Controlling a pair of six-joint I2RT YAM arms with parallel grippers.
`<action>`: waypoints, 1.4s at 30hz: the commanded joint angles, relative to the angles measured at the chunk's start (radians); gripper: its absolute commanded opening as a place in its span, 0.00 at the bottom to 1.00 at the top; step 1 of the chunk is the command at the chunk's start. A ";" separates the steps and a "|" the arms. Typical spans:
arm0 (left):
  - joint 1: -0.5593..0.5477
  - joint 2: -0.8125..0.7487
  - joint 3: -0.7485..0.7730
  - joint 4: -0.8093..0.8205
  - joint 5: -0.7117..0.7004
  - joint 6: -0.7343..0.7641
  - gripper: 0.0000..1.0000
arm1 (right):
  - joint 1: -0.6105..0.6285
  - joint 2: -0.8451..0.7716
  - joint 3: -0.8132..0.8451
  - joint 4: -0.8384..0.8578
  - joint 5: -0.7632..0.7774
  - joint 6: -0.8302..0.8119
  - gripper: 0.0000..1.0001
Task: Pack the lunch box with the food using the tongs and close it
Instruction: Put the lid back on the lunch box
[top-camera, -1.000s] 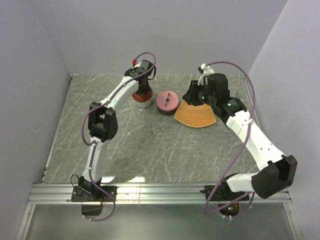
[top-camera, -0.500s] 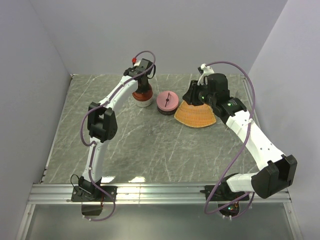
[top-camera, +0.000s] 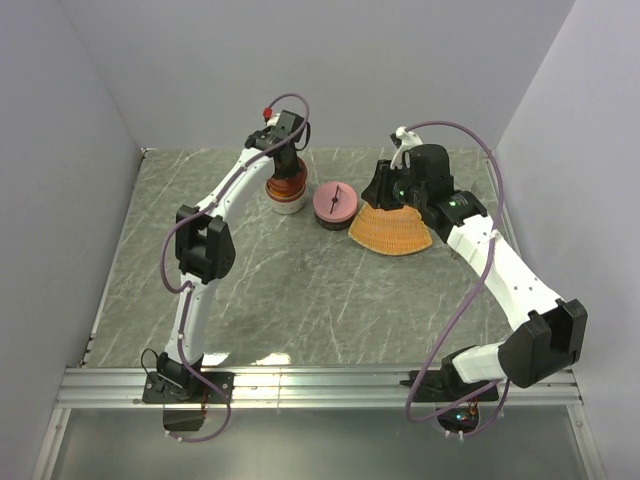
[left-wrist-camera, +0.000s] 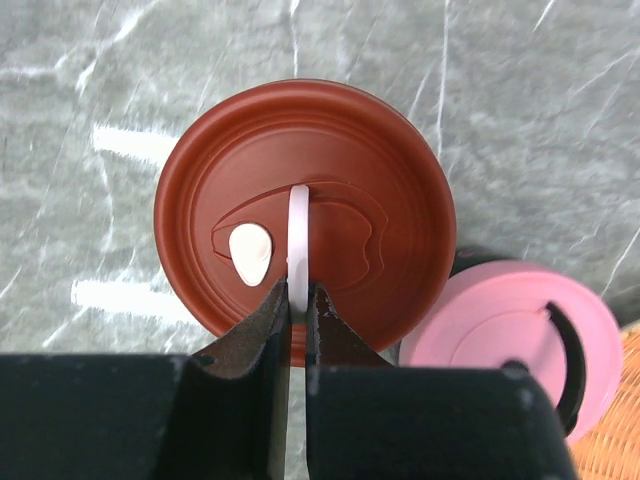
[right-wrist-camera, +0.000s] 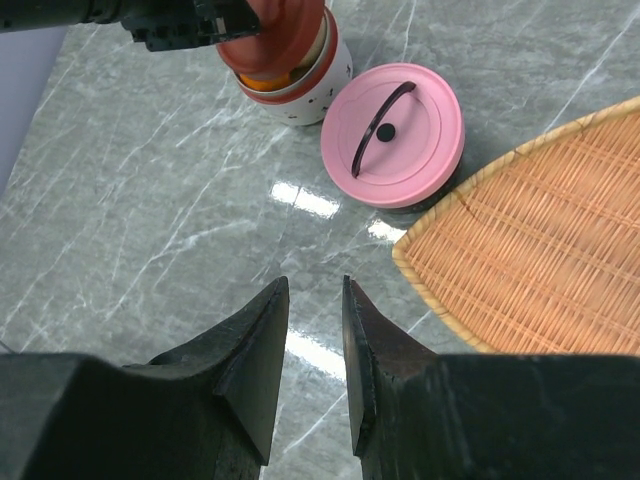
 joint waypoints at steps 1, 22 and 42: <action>0.005 0.038 0.054 0.007 0.014 0.015 0.00 | -0.002 -0.008 0.054 0.013 -0.001 -0.020 0.36; 0.009 -0.024 -0.075 -0.107 0.002 -0.038 0.00 | -0.002 0.004 0.052 0.010 0.002 -0.023 0.36; 0.011 -0.090 0.071 -0.217 0.039 -0.078 0.00 | -0.002 0.001 0.043 0.013 -0.004 -0.018 0.36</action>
